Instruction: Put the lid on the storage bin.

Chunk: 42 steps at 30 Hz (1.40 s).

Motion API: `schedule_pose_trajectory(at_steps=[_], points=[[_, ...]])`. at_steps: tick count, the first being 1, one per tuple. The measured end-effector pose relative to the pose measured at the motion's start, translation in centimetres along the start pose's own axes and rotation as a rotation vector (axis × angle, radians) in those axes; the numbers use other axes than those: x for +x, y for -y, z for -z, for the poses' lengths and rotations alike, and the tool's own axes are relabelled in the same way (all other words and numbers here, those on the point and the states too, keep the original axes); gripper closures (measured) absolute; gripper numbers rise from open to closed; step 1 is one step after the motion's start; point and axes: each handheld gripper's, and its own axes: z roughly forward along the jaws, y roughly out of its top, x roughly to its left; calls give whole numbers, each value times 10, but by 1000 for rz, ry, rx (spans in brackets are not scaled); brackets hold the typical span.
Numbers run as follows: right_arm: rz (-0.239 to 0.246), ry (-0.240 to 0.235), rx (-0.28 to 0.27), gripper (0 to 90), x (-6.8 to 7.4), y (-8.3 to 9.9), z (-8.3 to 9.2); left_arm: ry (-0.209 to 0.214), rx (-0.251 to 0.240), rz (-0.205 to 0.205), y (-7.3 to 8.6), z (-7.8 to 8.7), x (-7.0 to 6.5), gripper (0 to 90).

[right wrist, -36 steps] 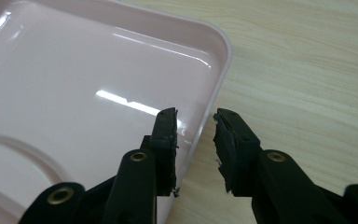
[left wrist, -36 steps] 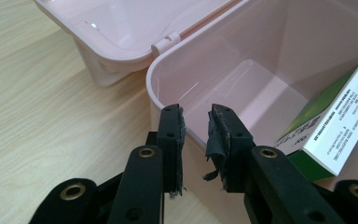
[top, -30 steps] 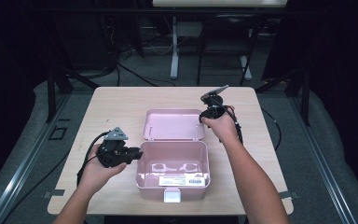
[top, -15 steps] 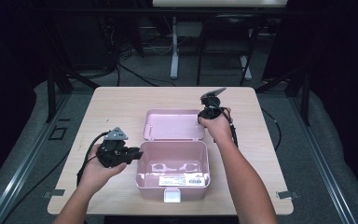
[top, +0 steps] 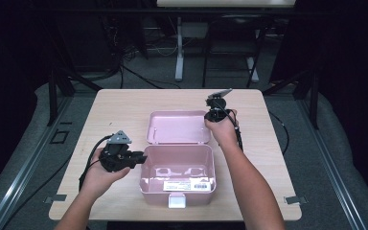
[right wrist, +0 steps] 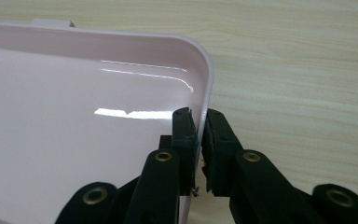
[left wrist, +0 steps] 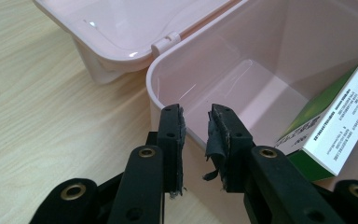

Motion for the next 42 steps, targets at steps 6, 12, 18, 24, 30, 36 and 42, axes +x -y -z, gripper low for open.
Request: schedule_pose_trajectory(at_steps=[6,12,18,24,30,36,42], points=[[48,25,-32,844,5,-2,9,0,0,1,0,0,0,742],[56,16,-70,849,6,-4,21,-3,-2,2,0,0,0,743],[52,2,-108,856,6,-5,33,1,4,1,0,0,0,743],[61,-4,-140,857,7,-3,45,-1,3,4,0,0,0,744],[85,-22,-165,858,8,-3,60,0,4,3,0,0,0,744],[107,-27,-176,860,11,-2,76,2,4,4,0,0,0,744],[121,-39,-195,862,11,1,87,1,3,6,0,0,0,744]])
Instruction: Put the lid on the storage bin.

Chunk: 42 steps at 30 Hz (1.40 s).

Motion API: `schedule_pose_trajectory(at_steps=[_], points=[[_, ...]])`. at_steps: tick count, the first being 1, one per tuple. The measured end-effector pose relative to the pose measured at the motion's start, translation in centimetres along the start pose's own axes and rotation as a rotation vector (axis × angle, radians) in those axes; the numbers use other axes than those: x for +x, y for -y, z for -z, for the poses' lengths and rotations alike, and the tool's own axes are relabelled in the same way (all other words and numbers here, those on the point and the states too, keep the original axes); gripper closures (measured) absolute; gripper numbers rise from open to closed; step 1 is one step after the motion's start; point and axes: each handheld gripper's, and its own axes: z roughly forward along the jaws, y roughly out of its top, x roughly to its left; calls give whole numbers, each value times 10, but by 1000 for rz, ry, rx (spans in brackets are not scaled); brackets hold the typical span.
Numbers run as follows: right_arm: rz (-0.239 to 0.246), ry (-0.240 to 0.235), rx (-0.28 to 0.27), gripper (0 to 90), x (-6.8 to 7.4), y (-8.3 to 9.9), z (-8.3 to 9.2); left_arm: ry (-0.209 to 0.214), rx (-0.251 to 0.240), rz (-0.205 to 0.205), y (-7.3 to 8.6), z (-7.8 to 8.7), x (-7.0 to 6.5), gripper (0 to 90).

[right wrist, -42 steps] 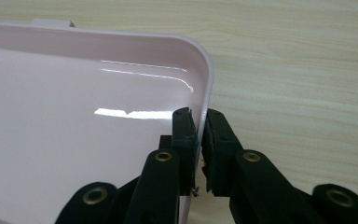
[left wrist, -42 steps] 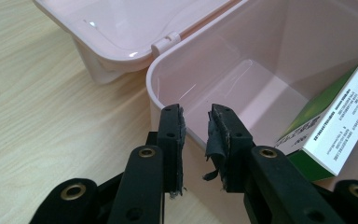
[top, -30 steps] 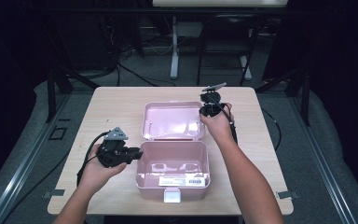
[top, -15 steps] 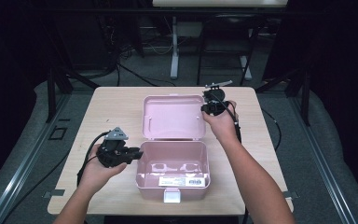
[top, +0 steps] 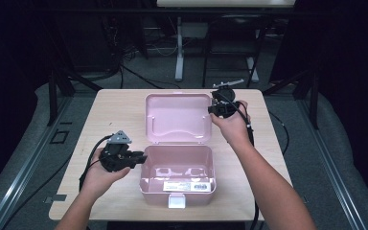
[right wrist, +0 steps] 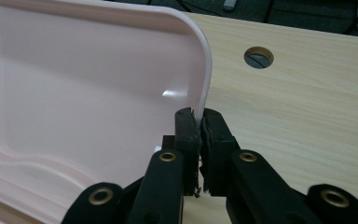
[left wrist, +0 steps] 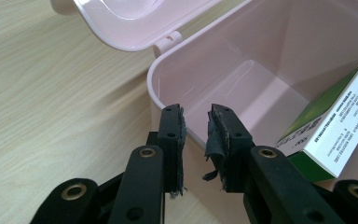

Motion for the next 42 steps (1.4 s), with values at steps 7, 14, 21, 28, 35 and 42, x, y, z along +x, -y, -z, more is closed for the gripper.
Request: schedule_pose_trajectory(at_steps=[7,14,21,28,35,42], points=[[21,-10,-24,862,2,2,12,5,1,3,0,0,1,745],[41,-17,-44,863,5,6,24,1,0,3,0,0,0,746],[58,-20,-62,864,7,10,31,0,-1,5,0,0,0,746],[75,-18,-92,867,9,15,38,-3,-1,6,0,0,0,746],[88,-24,-113,868,10,20,44,-3,-1,7,0,0,0,746],[104,-30,-137,867,12,26,51,-3,-1,7,0,0,0,746]])
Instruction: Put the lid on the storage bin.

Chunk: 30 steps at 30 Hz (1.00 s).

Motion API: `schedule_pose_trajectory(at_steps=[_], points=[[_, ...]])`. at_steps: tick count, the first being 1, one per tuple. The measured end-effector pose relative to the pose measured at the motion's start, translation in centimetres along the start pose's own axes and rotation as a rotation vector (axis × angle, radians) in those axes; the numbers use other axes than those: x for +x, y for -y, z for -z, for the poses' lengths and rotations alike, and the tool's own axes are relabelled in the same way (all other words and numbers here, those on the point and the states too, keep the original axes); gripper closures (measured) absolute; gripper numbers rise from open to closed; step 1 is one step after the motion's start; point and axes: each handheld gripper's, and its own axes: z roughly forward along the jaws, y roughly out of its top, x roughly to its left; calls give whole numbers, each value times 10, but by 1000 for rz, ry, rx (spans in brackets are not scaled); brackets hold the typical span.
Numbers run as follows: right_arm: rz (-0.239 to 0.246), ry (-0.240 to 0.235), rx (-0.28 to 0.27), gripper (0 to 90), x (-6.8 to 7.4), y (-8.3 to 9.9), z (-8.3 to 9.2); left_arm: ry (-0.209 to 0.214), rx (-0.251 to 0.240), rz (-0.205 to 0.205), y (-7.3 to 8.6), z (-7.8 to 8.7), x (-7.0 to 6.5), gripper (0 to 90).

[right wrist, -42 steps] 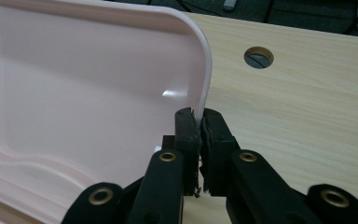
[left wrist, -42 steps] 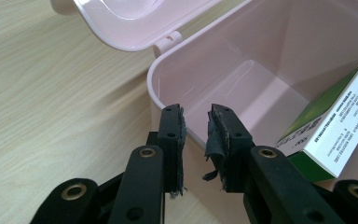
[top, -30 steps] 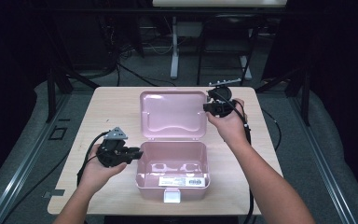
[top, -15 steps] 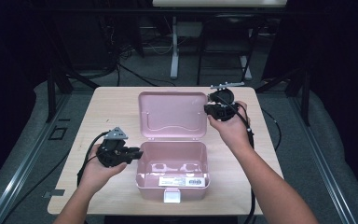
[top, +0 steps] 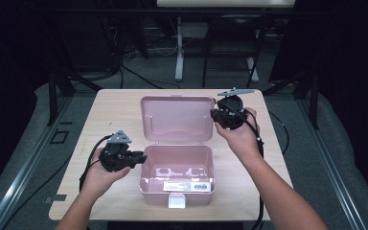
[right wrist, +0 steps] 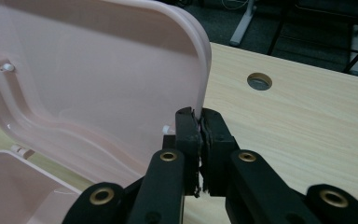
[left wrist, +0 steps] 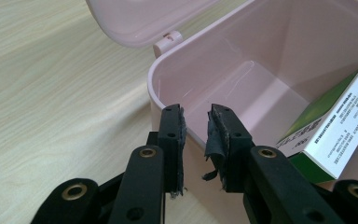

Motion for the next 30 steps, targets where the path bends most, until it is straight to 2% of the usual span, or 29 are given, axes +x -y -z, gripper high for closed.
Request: schedule_pose_trajectory(at_steps=[9,17,30], points=[[32,0,-31,865,4,7,10,-2,0,2,0,0,0,746],[14,-25,-52,866,4,13,17,-8,1,4,0,0,-1,747],[40,-16,-80,867,9,22,26,-4,-3,10,0,0,0,751]])
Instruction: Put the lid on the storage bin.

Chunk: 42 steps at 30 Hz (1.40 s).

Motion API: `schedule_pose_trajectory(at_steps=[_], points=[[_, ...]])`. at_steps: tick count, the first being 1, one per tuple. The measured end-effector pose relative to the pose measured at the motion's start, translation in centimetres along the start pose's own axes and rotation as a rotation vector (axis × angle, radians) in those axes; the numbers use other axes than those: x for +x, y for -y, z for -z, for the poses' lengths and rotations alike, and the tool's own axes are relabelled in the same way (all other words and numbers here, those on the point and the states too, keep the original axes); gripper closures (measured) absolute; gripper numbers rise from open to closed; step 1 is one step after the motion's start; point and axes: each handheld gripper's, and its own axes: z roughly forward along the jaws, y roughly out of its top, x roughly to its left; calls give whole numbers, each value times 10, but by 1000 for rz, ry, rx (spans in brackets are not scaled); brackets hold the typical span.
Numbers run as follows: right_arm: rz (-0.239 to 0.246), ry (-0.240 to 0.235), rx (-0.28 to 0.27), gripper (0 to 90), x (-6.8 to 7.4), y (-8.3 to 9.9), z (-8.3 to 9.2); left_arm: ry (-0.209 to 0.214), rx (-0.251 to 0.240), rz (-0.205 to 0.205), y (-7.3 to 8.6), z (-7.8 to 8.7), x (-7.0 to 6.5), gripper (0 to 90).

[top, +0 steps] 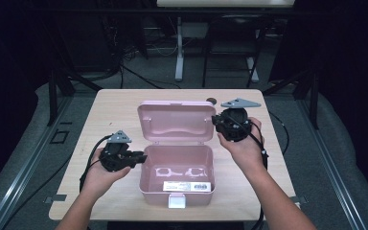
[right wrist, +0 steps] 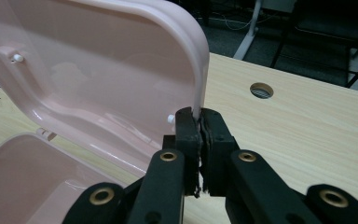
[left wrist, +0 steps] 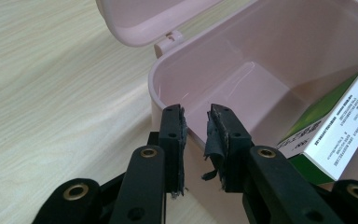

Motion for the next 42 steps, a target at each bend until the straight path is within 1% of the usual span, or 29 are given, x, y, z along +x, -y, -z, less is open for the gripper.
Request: schedule_pose_trajectory(at_steps=[11,17,19,21,30,34,37,42], points=[[0,-14,-15,868,2,8,8,-1,0,-2,0,0,0,751],[-16,-28,-45,867,2,15,12,-1,-1,-5,0,0,0,752],[-6,-22,-52,867,4,17,13,-2,-2,-3,0,0,0,752],[2,-15,-55,867,6,18,14,-3,-2,-4,0,0,0,752],[10,-20,-59,863,7,21,18,-9,1,-8,-1,0,-1,756],[10,-21,-58,862,8,22,19,-5,-2,-4,0,0,-1,759],[15,-20,-60,862,8,23,20,-13,-10,-4,0,0,-1,762],[10,-22,-62,861,9,24,21,-10,-9,-4,-1,0,-1,767]])
